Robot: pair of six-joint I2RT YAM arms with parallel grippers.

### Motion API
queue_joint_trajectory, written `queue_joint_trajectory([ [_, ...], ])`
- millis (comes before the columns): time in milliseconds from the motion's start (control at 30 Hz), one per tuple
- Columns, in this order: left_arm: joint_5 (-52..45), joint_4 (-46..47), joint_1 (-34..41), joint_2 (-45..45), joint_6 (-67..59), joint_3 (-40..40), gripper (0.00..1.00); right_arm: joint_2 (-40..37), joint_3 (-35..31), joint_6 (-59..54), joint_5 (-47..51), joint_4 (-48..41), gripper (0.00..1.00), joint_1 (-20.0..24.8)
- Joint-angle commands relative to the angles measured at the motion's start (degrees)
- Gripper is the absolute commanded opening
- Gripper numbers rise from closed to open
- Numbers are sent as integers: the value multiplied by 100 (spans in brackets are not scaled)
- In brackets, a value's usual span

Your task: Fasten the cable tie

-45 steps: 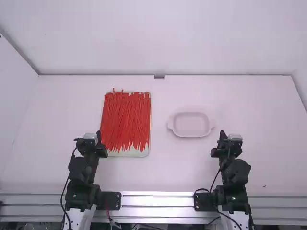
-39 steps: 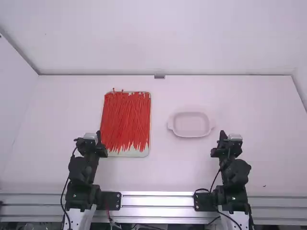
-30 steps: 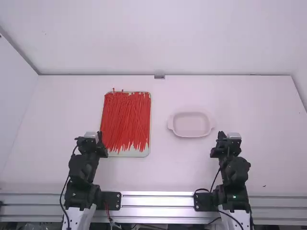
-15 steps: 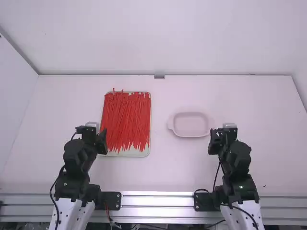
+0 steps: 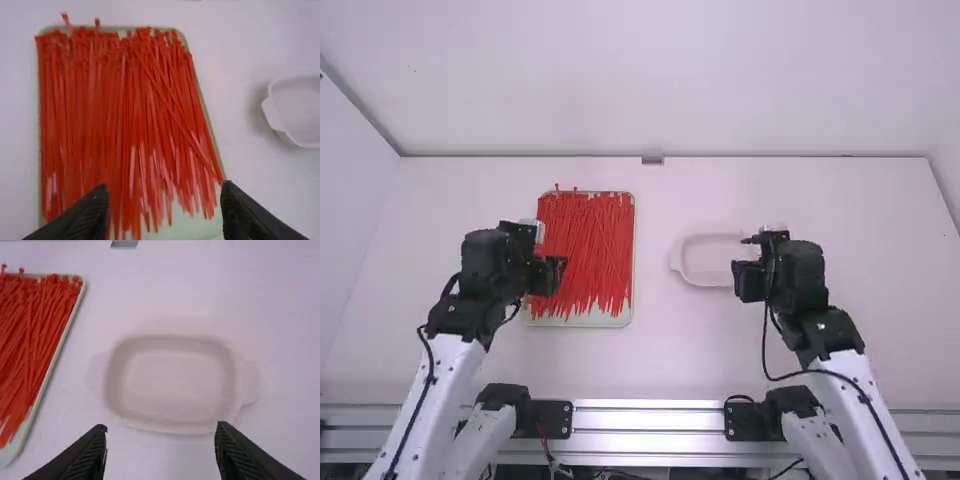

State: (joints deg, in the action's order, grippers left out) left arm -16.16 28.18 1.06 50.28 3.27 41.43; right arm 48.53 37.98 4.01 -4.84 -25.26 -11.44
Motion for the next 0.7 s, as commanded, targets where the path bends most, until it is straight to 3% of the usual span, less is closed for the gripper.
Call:
queue_joint_trajectory([
  [0, -176, 266, 57, 359, 24, 435, 62, 345, 490, 15, -229, -315, 62, -143],
  [333, 2, 1555, 108, 1499, 123, 1794, 81, 1297, 1749, 219, -108, -1817, 81, -738],
  [667, -236, 2328, 140, 2375, 250, 2655, 93, 2152, 2536, 115, -261, -2500, 92, -1038],
])
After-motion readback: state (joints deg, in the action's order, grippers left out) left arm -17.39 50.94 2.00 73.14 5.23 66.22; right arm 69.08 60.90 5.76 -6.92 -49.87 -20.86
